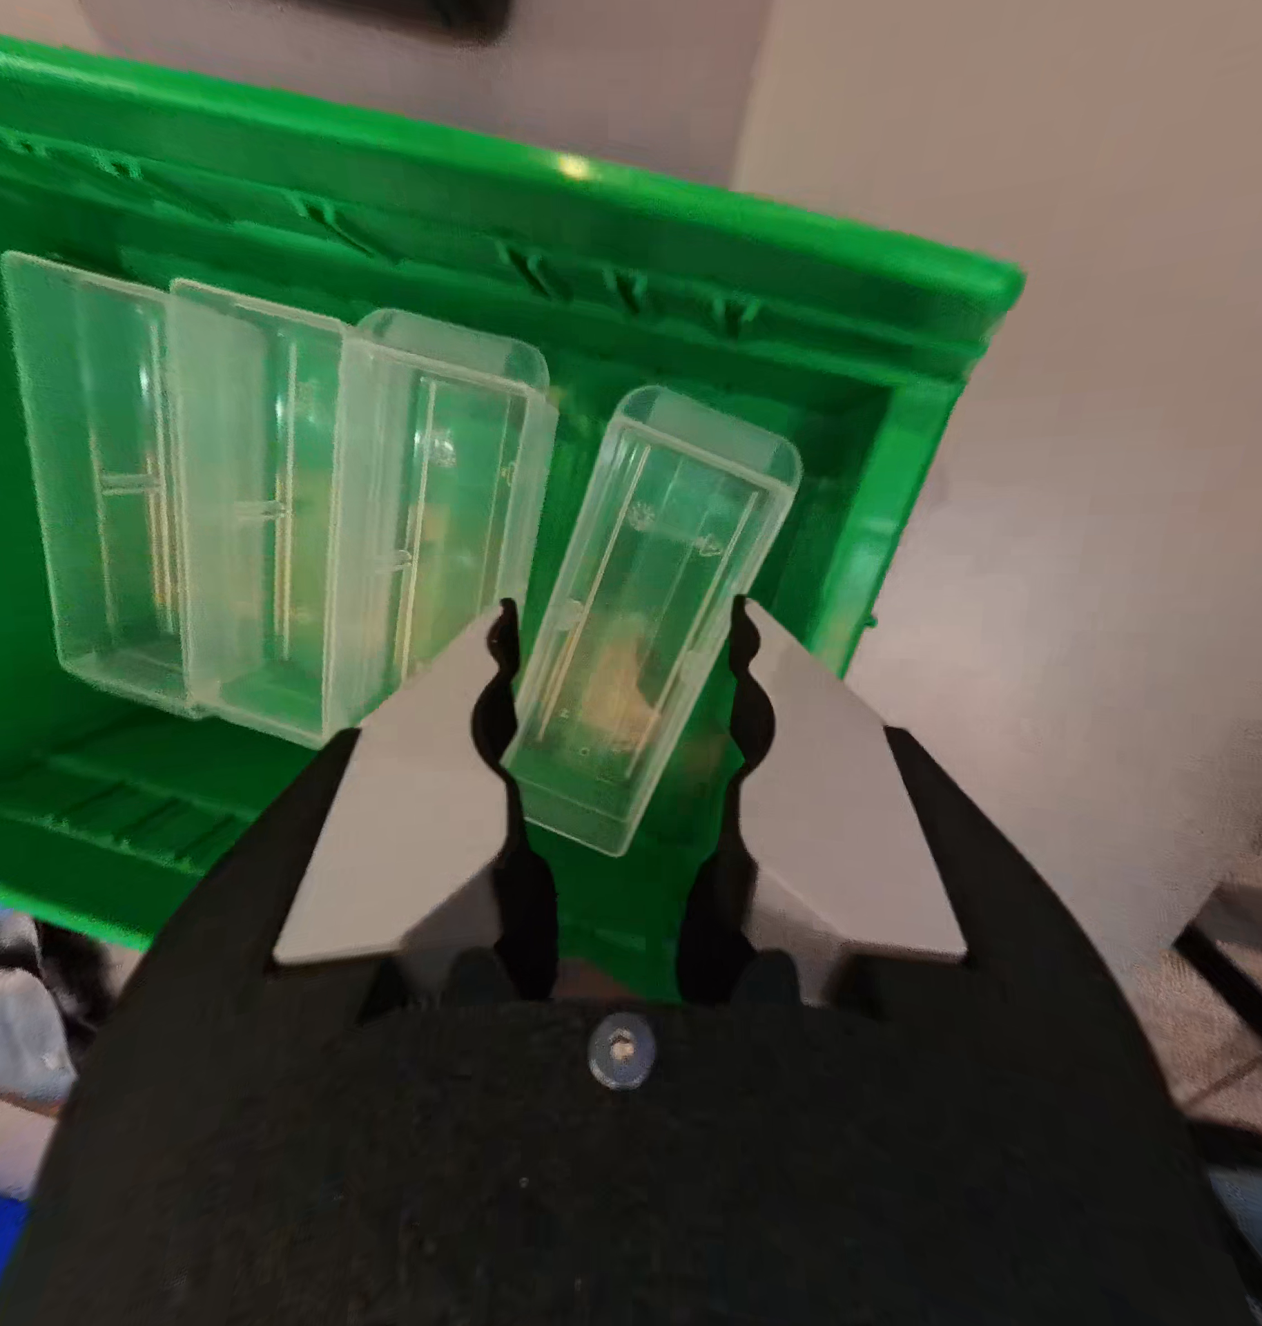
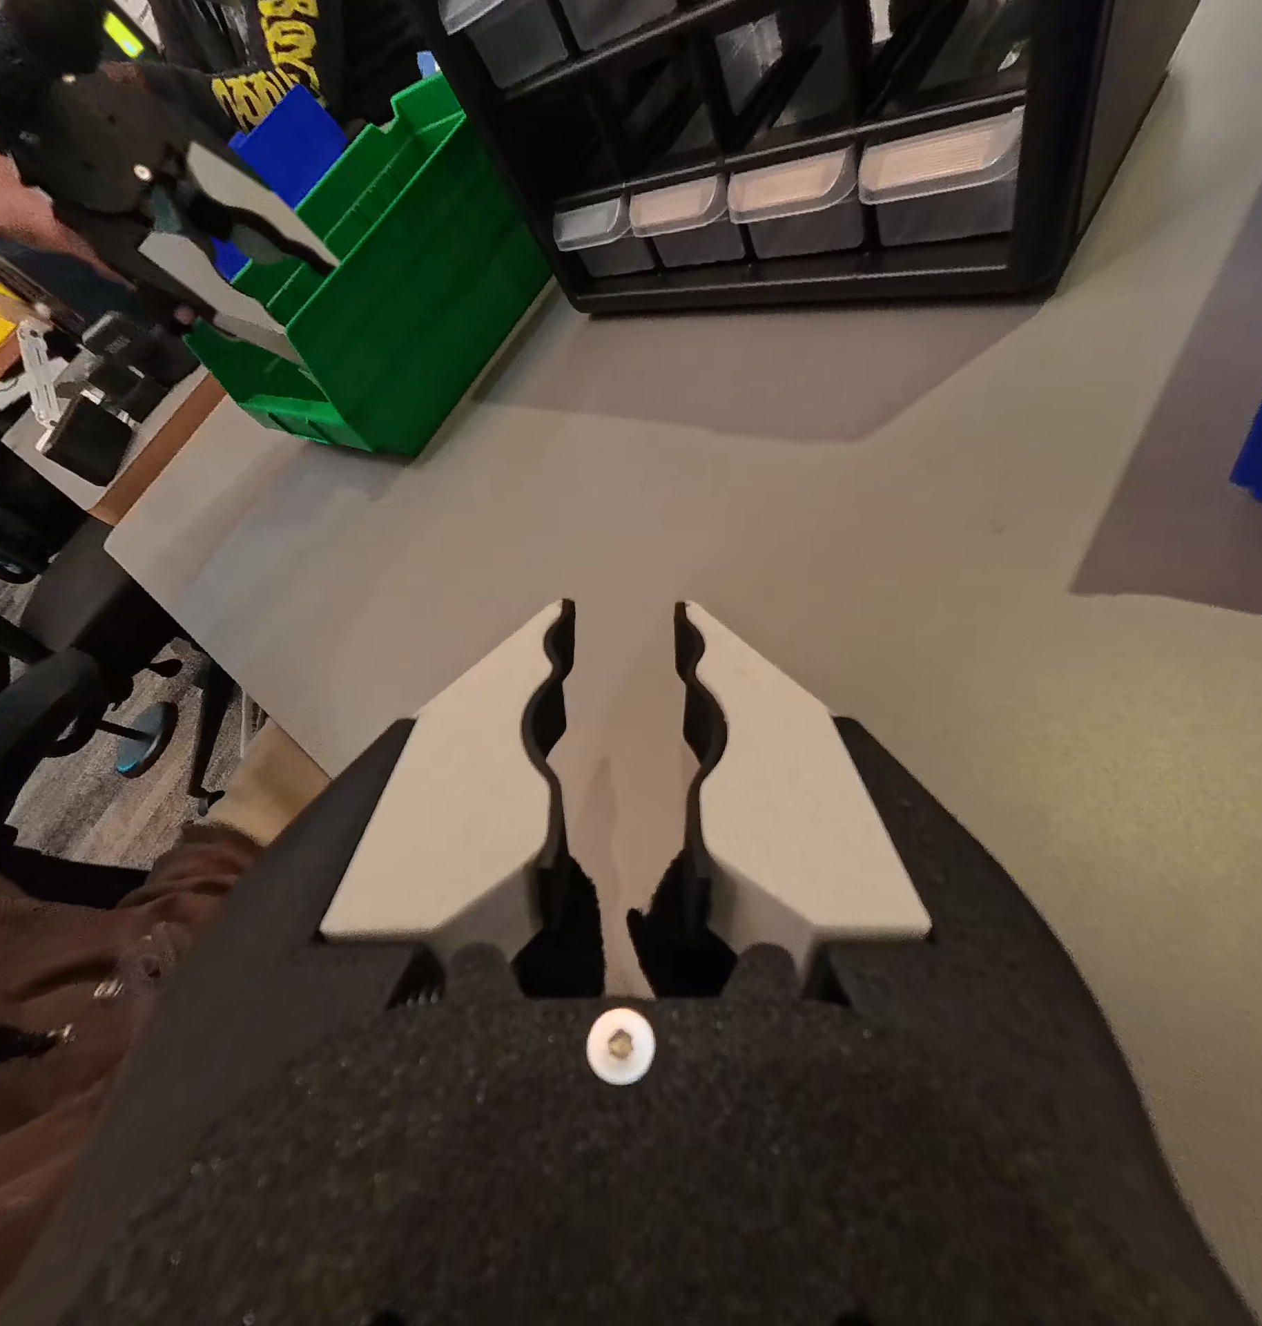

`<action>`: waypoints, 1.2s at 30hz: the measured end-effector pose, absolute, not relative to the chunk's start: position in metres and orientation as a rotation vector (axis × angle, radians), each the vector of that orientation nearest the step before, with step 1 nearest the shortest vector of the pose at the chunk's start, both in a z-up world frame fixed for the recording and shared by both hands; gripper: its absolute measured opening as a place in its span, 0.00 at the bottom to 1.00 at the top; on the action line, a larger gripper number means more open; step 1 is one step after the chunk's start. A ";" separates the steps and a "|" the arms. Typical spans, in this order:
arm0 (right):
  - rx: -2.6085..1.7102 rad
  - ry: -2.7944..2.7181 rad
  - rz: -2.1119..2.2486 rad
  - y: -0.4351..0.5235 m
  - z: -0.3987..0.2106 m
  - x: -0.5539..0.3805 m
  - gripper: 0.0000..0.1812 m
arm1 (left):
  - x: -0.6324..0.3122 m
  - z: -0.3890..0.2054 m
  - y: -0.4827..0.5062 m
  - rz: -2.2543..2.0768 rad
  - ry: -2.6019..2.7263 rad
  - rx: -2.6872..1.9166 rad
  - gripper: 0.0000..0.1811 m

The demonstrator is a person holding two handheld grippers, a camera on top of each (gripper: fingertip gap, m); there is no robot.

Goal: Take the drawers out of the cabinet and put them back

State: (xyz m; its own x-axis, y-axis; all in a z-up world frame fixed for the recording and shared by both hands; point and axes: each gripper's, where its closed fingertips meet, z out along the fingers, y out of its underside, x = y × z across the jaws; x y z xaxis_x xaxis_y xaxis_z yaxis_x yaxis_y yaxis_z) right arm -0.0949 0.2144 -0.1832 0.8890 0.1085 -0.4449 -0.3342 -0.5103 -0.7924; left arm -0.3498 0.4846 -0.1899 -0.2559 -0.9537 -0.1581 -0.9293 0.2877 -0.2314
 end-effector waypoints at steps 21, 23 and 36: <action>-2.054 0.154 0.538 0.211 -0.186 -0.096 0.15 | -0.358 -0.196 0.492 0.058 2.596 -1.418 0.28; -2.048 0.153 0.530 0.210 -0.184 -0.095 0.15 | -0.356 -0.170 0.486 0.074 2.576 -1.374 0.28; -2.005 0.015 0.336 0.186 -0.173 -0.109 0.24 | -0.253 -0.111 0.326 -0.019 2.691 -0.579 0.28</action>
State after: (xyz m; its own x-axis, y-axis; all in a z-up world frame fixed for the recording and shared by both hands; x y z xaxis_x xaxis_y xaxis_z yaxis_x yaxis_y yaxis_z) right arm -0.1088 0.1865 -0.1726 0.9605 0.1376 -0.2420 -0.1581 -0.4459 -0.8810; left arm -0.2529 0.3262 -0.1113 -0.8401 -0.3984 -0.3682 -0.3931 0.9148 -0.0929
